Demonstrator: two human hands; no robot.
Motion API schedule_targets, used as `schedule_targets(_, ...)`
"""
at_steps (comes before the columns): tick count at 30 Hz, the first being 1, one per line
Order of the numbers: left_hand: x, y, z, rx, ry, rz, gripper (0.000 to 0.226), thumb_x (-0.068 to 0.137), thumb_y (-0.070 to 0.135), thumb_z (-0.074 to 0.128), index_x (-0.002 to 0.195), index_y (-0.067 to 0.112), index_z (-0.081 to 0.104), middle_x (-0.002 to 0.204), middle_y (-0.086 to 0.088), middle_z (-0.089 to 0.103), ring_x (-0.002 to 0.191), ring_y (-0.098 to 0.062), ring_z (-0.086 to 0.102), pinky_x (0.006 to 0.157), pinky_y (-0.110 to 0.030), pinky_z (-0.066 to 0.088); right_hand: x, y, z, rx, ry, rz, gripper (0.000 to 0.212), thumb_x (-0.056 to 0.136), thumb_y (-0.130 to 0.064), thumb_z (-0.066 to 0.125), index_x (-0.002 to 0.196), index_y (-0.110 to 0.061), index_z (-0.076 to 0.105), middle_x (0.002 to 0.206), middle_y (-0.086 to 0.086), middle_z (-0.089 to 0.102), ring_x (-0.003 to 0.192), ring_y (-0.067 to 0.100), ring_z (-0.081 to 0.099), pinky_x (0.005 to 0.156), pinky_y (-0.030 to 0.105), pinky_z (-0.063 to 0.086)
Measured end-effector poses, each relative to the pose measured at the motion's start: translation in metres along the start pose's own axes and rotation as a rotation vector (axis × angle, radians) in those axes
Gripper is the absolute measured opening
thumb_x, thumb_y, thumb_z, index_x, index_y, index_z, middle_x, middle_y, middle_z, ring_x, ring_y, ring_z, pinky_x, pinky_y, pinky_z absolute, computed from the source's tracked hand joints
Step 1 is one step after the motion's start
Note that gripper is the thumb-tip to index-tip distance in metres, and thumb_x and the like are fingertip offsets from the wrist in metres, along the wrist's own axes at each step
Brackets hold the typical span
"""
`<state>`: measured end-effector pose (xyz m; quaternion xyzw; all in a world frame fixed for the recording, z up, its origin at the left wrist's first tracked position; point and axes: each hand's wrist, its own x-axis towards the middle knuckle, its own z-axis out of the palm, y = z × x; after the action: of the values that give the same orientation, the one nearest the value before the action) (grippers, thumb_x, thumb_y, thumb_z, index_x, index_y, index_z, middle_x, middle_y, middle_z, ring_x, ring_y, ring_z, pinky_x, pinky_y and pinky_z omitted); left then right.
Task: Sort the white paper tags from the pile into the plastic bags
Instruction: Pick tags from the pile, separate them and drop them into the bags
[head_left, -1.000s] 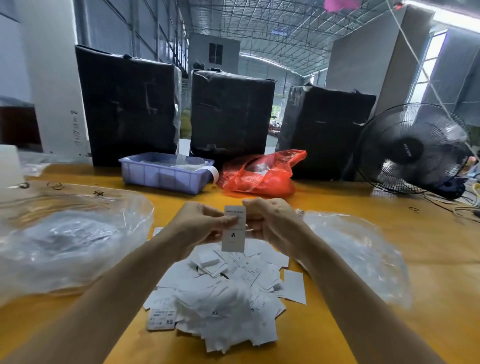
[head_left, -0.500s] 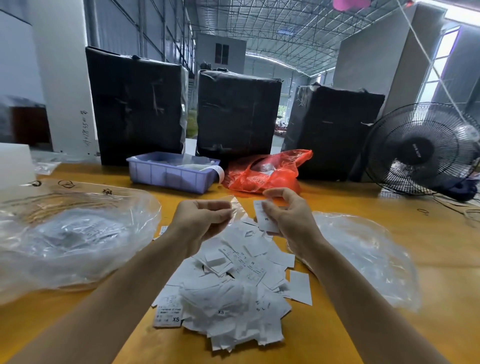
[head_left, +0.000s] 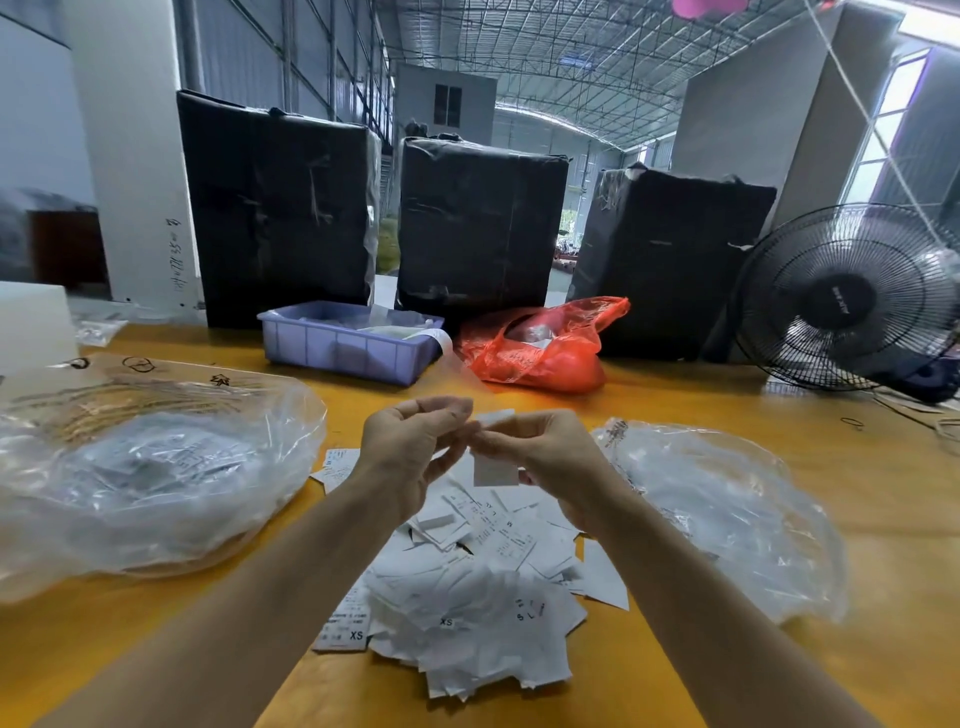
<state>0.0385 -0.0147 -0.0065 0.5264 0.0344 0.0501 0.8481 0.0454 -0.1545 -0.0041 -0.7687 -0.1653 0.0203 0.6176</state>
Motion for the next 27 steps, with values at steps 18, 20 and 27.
schedule_targets(18, 0.001, -0.01, 0.001, 0.066, -0.025, -0.116, 0.009, 0.076, 0.014, 0.073, 0.08, 0.014, 0.065, 0.07, 0.0, 0.061, 0.065, -0.012, 0.051, 0.058, -0.021, 0.039, -0.002, -0.004, -0.002, 0.117, 0.055, 0.099, 0.006, 0.076, -0.023, 0.073, 0.079, -0.018, 0.074, 0.078, -0.002, 0.071, 0.085, 0.014, 0.059, 0.078, 0.035, 0.041)
schedule_targets(20, 0.001, -0.01, 0.001, 0.067, -0.062, -0.152, 0.008, 0.078, 0.017, 0.072, 0.082, 0.014, 0.065, 0.073, 0.0, 0.062, 0.067, -0.013, 0.051, 0.059, -0.021, 0.039, -0.001, -0.003, -0.005, 0.14, 0.079, 0.097, 0.007, 0.08, -0.021, 0.071, 0.08, -0.014, 0.073, 0.075, -0.001, 0.068, 0.078, 0.012, 0.057, 0.078, 0.035, 0.04)
schedule_targets(27, 0.002, -0.001, -0.009, 0.336, -0.244, -0.113, 0.025, 0.073, 0.012, 0.074, 0.096, 0.01, 0.066, 0.079, -0.004, 0.069, 0.072, -0.014, 0.062, 0.068, -0.025, 0.046, 0.0, -0.004, -0.018, 0.001, 0.04, -0.006, 0.015, 0.075, -0.026, 0.074, 0.068, -0.013, 0.071, 0.059, -0.004, 0.066, 0.051, 0.0, 0.056, 0.046, 0.012, 0.043)
